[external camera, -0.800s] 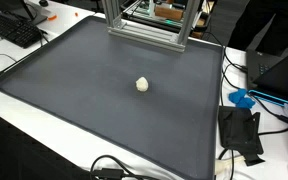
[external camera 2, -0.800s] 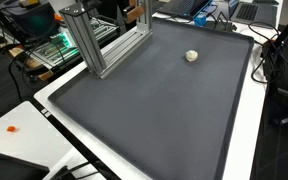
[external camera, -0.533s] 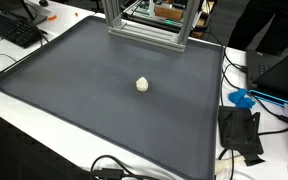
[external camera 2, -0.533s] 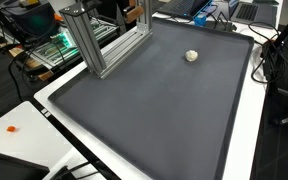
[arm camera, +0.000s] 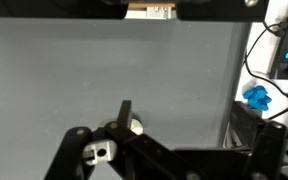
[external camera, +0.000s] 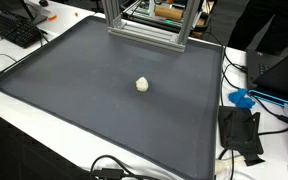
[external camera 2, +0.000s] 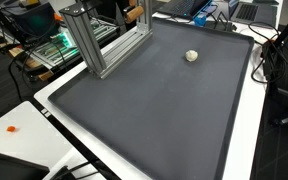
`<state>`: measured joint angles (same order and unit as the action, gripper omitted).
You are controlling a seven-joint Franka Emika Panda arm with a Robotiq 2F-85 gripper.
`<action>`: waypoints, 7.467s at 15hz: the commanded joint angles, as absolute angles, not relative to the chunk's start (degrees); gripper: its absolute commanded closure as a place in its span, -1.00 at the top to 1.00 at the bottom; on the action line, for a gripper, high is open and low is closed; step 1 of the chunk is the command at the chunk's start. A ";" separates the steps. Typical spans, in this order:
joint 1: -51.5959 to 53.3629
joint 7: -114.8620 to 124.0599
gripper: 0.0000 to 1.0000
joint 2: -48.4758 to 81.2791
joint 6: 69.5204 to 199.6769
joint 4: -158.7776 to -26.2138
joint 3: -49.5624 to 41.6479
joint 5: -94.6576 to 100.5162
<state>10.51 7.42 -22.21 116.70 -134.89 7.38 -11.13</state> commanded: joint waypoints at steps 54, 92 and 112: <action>10.69 10.97 1.00 -41.78 113.05 -151.15 13.38 -5.77; 11.49 10.87 0.09 -39.99 111.10 -148.72 13.64 -5.50; 11.81 11.09 -0.57 -40.29 109.80 -149.57 13.31 -6.98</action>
<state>11.30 10.53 -39.94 110.34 -148.51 13.38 -5.53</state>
